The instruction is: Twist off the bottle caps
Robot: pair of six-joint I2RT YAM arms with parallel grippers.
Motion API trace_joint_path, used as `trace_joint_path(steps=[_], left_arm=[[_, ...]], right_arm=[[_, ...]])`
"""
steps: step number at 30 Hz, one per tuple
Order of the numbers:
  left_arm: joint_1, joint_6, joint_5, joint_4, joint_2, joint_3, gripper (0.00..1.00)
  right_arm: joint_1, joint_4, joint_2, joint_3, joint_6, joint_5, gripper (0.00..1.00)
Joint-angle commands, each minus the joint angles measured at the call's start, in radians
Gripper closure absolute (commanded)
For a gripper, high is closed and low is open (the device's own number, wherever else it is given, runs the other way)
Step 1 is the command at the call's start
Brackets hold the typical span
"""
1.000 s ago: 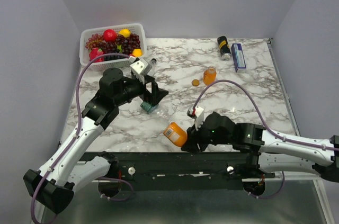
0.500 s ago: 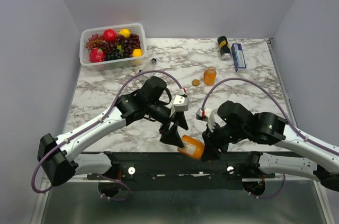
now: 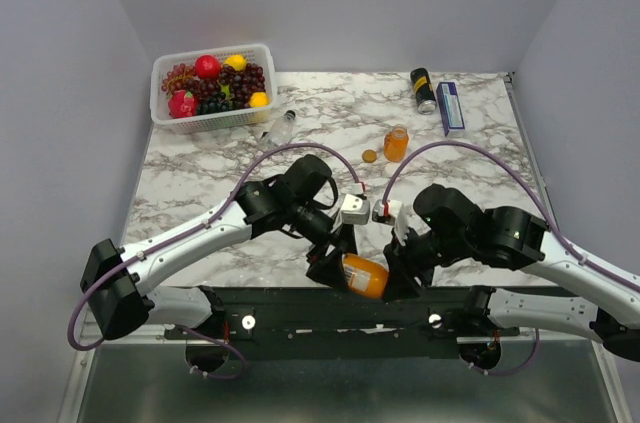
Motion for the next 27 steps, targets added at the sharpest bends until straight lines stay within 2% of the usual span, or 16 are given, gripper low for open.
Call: trace_joint_path(steps=[1,2,4,5,8,9,11,12,13,16,19,22,27], left_arm=[[-0.027,-0.011,0.018,0.025,0.037,-0.001,0.06],[-0.033,-0.02,0.019,0.034,0.045,-0.003,0.15],[-0.039,-0.028,0.023,0.042,0.068,-0.004,0.22],[-0.043,-0.027,0.027,0.046,0.076,-0.004,0.33],[-0.045,-0.036,0.036,0.077,0.085,-0.013,0.45],[-0.045,-0.047,0.032,0.088,0.085,-0.016,0.48],[-0.044,-0.054,0.009,0.117,0.077,-0.027,0.57],[-0.043,-0.071,-0.031,0.133,0.073,-0.033,0.59],[-0.042,-0.082,-0.046,0.155,0.061,-0.052,0.6],[-0.021,-0.111,-0.095,0.219,0.039,-0.076,0.66],[0.012,-0.132,-0.19,0.253,0.01,-0.09,0.67],[0.085,-0.183,-0.301,0.311,-0.036,-0.111,0.69],[0.136,-0.241,-0.529,0.422,-0.131,-0.182,0.69]], right_arm=[[-0.012,-0.009,0.007,0.019,-0.024,-0.001,0.75],[-0.015,-0.004,0.006,0.017,-0.026,0.002,0.75],[-0.021,-0.003,0.006,0.011,-0.027,0.005,0.75],[-0.026,-0.001,0.006,0.008,-0.027,0.01,0.75],[-0.03,-0.001,-0.005,-0.006,-0.029,0.024,0.74],[-0.032,-0.001,-0.008,-0.007,-0.026,0.03,0.73],[-0.034,0.0,-0.014,-0.015,-0.024,0.054,0.63],[-0.035,0.0,-0.022,-0.015,-0.021,0.065,0.58],[-0.037,0.0,-0.025,-0.017,-0.02,0.079,0.43],[-0.041,0.005,-0.04,-0.021,-0.012,0.131,0.2],[-0.052,0.028,-0.066,-0.034,0.003,0.209,0.11],[-0.067,0.09,-0.121,-0.069,0.081,0.367,0.0],[-0.092,0.32,-0.246,-0.161,0.215,0.573,0.0]])
